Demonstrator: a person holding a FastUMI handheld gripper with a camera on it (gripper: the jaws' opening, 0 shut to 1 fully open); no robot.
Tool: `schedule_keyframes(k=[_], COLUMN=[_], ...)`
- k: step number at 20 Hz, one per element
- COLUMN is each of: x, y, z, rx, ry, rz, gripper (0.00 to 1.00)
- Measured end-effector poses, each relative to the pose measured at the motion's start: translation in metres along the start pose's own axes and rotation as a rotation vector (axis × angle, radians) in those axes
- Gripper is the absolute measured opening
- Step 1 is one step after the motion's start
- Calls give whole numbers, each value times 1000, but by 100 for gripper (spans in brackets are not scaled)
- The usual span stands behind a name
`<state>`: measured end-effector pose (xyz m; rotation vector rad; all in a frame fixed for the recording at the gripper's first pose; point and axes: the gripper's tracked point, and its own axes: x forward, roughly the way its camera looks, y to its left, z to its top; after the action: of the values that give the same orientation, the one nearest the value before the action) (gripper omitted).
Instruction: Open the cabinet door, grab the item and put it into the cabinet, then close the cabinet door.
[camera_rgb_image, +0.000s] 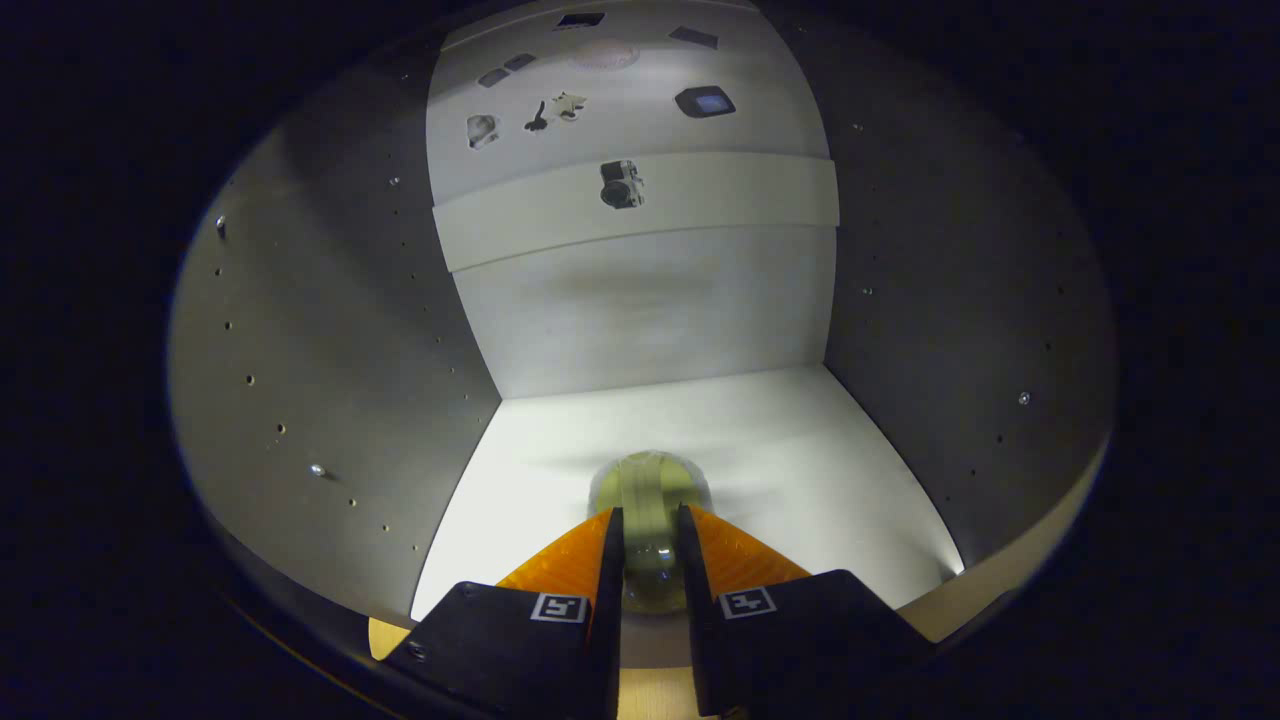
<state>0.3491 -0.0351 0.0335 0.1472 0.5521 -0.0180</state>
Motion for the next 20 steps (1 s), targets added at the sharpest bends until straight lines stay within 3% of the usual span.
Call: schedule_keyframes(k=[1,4,7,10,13,16,17,20], x=[-2,-11,-34,-68,-108,-156,-173,-224], y=[1,3,8,14,22,36,39,57], z=[4,18,32,50,57,56,53,34], rx=[-3,-16,-19,-26,-53,-76,-82,-72], ry=[-15,-82,-142,-233,-295,-357,-380,-412], rz=[1,2,13,14,-4,-10,-17,-15], gripper=[33,49,72,76,89,92,100,100])
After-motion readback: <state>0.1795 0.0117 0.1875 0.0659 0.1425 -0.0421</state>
